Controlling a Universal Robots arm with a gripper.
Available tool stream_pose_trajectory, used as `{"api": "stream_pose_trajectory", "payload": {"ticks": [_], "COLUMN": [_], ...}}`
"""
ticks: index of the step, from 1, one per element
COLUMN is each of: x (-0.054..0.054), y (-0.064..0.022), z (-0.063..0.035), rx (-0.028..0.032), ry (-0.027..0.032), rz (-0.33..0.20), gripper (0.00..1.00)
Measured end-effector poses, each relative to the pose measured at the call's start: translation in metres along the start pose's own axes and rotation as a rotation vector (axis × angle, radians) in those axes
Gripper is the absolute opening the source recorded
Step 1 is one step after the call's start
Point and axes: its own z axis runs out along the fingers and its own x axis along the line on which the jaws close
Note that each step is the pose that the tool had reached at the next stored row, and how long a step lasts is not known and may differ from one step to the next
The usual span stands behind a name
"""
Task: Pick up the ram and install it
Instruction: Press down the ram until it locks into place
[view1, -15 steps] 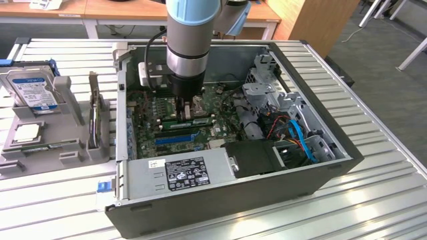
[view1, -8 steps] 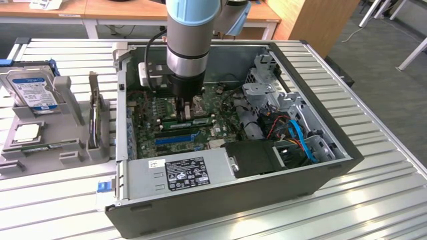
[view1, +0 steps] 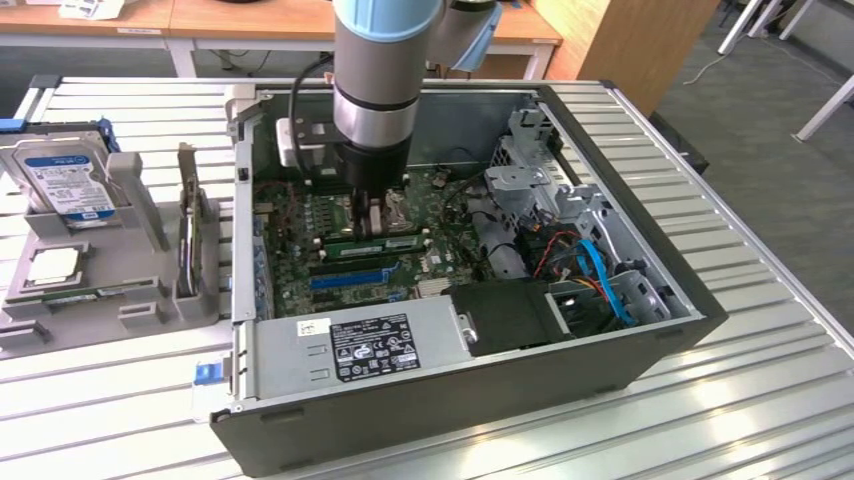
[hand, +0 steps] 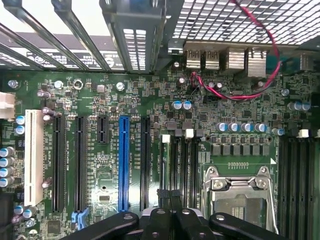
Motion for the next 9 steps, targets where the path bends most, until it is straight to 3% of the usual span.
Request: {"api": "stream_pose_trajectory", "payload": {"ticks": [9], "x": [-0.001], "y": [0.0002], "z": [-0.0164], "rx": [-0.0005], "ry": [0.0001], "rz": [0.0], "gripper": [0.1]}}
